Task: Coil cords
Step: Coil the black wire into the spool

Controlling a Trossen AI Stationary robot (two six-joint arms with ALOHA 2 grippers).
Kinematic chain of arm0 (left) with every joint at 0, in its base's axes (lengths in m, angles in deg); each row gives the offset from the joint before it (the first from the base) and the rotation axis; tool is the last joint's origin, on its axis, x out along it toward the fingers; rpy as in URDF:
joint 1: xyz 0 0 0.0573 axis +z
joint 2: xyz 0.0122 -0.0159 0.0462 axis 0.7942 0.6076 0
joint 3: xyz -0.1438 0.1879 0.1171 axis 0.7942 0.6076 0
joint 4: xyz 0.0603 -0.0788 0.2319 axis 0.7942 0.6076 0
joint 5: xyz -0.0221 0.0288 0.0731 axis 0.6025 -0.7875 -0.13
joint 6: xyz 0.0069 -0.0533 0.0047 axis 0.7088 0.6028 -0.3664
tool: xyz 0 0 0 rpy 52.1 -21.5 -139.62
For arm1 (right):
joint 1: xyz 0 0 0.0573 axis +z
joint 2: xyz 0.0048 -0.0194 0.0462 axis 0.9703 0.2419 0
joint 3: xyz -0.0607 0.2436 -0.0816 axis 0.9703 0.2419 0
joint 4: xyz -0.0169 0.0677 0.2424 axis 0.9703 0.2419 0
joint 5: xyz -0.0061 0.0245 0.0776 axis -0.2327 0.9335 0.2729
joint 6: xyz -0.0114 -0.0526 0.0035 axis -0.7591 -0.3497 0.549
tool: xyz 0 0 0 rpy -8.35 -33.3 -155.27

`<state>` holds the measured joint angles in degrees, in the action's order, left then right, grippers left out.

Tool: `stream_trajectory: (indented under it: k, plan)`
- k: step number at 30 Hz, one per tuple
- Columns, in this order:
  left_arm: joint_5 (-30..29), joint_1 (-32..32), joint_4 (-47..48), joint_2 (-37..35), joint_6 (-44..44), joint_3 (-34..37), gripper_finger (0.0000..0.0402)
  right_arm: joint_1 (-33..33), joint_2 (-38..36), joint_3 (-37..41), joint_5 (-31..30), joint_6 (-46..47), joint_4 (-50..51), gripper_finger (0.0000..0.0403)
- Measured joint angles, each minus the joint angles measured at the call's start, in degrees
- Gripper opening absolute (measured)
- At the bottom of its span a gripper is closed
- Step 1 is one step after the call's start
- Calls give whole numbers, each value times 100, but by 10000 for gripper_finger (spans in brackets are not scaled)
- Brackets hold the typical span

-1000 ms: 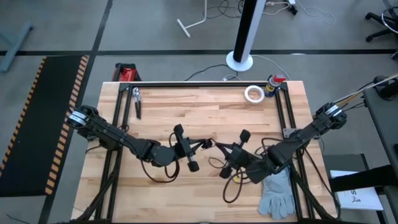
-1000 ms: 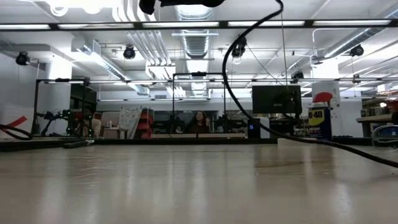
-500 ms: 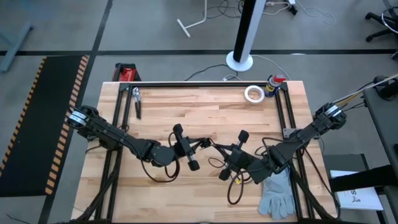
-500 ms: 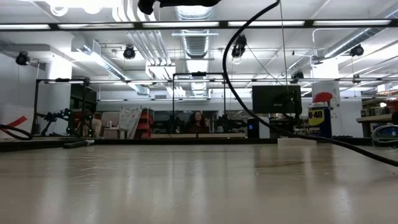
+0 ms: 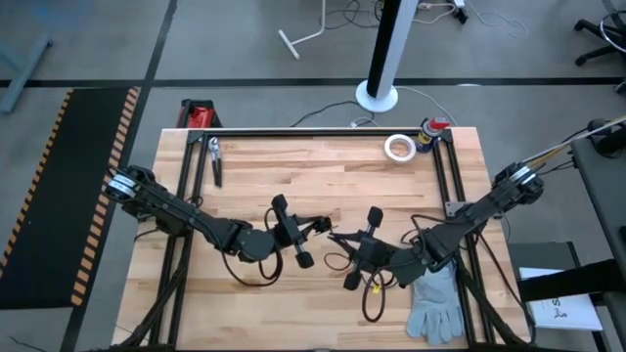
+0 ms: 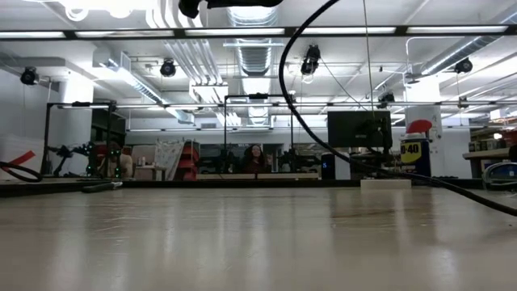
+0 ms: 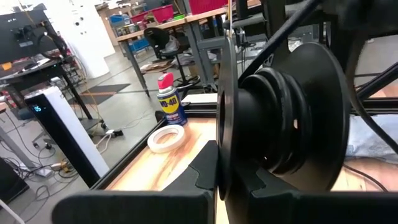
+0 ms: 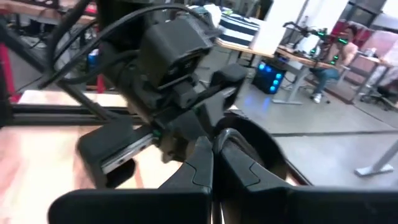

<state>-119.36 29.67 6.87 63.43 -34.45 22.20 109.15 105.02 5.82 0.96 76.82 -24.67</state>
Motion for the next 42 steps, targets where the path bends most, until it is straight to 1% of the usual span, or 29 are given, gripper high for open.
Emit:
stream_trajectory:
  k: [4, 7, 11, 12, 14, 17, 20, 25, 29, 32, 34, 38, 41, 42]
  plan:
    - [11, -2, -10, 2, -2, 0, 0, -63, 191, -111, 281, -104, -166, 0]
    - [48, -2, -3, 1, 0, 0, 0, -116, 343, -224, 301, -253, -190, 0]
    - [84, -6, 12, 2, 0, 0, 0, -210, 407, -302, 132, -465, -196, 0]
    - [84, -16, 9, 4, 0, 0, 0, -235, 403, -311, 143, -461, -223, 0]
    - [83, -18, 9, 4, 0, 0, 0, -282, 398, -311, 360, -436, -207, 5]
    - [89, -24, 6, 4, 0, 0, 0, -322, 403, -311, 785, -365, -128, 27]
    - [92, -22, 5, 4, 0, 0, 0, -378, 489, -311, 989, -204, -117, 60]
    - [92, -22, -41, 6, -2, 2, 0, -377, 586, -311, 1002, -73, -101, 107]
    - [89, -24, -124, 6, 0, 2, 0, -351, 586, -311, 978, 330, -105, 126]
    - [0, -24, -261, 6, -8, 2, 0, -303, 585, -355, 866, 574, -108, 129]
    - [-9, -26, -425, 6, -7, 2, 0, -249, 607, -361, 698, 560, -128, 127]
    - [39, -26, -852, 5, -79, 2, 0, -170, 711, -356, 560, 417, -146, 118]
    - [161, -28, -1144, 4, -139, 3, 0, -109, 770, -354, 524, 176, -464, 111]
    - [296, -27, -1251, 4, -154, 4, 0, -87, 794, -345, 520, 45, -589, 109]
